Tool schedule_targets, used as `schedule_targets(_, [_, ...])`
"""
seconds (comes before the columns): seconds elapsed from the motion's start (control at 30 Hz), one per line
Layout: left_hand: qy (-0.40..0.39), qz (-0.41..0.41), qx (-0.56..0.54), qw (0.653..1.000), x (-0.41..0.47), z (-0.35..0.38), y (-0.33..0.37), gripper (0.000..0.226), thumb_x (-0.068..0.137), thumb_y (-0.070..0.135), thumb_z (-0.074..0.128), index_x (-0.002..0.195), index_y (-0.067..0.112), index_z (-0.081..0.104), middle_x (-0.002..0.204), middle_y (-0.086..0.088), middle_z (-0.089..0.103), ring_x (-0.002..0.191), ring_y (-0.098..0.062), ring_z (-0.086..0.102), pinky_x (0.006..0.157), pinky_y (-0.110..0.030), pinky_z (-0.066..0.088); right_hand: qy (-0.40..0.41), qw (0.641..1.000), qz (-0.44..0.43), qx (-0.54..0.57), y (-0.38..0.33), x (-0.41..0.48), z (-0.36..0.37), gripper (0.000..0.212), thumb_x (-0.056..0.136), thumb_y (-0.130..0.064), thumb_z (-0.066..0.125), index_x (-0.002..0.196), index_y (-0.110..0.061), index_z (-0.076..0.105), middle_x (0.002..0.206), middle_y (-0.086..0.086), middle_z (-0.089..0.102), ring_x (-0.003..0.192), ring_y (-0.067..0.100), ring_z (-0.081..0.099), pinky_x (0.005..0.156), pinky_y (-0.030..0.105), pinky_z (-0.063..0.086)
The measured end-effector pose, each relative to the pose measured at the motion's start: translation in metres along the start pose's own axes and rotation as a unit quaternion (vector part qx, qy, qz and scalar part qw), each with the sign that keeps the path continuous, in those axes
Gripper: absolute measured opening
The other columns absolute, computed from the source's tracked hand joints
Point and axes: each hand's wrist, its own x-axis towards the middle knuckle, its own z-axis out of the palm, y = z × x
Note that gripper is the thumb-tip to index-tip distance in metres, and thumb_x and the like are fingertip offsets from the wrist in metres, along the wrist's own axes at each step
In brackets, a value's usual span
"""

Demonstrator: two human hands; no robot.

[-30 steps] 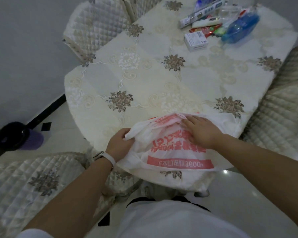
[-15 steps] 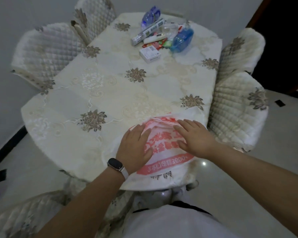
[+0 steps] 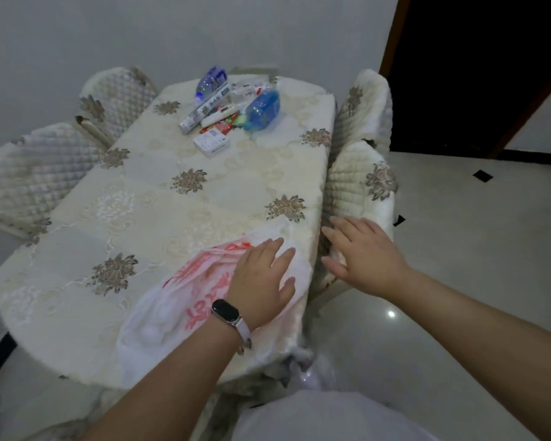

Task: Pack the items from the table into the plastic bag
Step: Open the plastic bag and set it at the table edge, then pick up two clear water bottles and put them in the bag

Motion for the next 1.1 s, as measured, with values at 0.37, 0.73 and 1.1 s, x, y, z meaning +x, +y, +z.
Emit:
schedule_targets(0.37, [0.017, 0.075, 0.053, 0.996, 0.121, 0.02, 0.191, 0.049, 0.084, 0.037, 0.058, 0.128, 0.017, 0.058, 0.136, -0.012, 0.055, 0.123, -0.033, 0.051, 0.101, -0.048, 0.042, 0.049, 0.997, 0.054, -0.015, 0.189, -0.114, -0.053, 0.057, 0.086, -0.053, 0.044, 0.122, -0.013, 0.062, 0.127, 0.014, 0.06, 0.118, 0.033, 0.054, 0.096, 0.046, 0.045])
schedule_targets(0.73, [0.008, 0.179, 0.034, 0.983, 0.24, 0.061, 0.289, 0.047, 0.087, 0.042, 0.049, 0.126, 0.017, 0.06, 0.134, -0.011, 0.056, 0.121, -0.031, 0.053, 0.101, -0.048, 0.042, 0.081, 0.979, 0.187, -0.005, 0.308, -0.175, -0.057, 0.055, 0.087, -0.051, 0.046, 0.124, -0.013, 0.062, 0.13, 0.011, 0.059, 0.12, 0.032, 0.053, 0.098, 0.044, 0.043])
schedule_targets(1.1, [-0.005, 0.217, -0.026, 0.976, 0.435, 0.142, 0.304, 0.048, 0.09, 0.043, 0.05, 0.13, 0.019, 0.056, 0.137, -0.009, 0.055, 0.124, -0.029, 0.051, 0.101, -0.047, 0.041, -0.02, 0.965, 0.255, -0.053, 0.461, -0.096, -0.046, 0.056, 0.092, -0.053, 0.042, 0.136, -0.02, 0.053, 0.141, 0.006, 0.052, 0.13, 0.026, 0.046, 0.107, 0.043, 0.035])
